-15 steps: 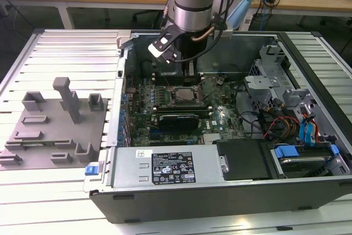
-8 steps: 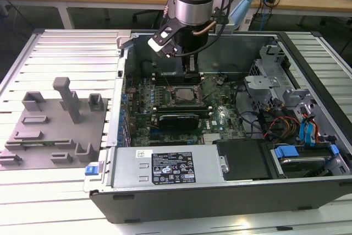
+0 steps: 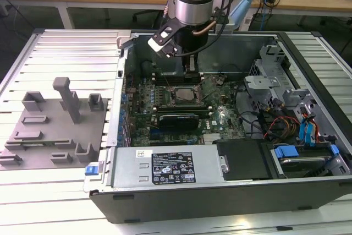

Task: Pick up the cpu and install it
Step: 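Close the cpu cover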

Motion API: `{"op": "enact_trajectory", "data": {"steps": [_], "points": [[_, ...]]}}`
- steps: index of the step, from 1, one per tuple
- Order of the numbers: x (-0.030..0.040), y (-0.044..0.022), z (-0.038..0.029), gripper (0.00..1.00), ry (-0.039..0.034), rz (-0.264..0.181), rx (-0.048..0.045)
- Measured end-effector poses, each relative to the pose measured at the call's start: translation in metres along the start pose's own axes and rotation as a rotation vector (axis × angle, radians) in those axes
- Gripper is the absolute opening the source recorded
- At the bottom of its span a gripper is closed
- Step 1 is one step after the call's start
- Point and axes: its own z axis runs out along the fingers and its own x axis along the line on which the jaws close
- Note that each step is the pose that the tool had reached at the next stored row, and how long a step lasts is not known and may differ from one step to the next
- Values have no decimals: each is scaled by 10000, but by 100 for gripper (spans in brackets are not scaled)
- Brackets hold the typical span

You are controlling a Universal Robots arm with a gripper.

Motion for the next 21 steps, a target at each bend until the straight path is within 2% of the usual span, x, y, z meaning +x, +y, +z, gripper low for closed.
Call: {"op": "enact_trajectory", "data": {"steps": [6, 14, 18, 21], "points": [[0, 2, -64, 11, 2, 0, -1], [-2, 8, -231, 11, 2, 0, -1], [-2, 9, -231, 11, 2, -2, -1], [-3, 57, -231, 11, 0, 0, 1]]}}
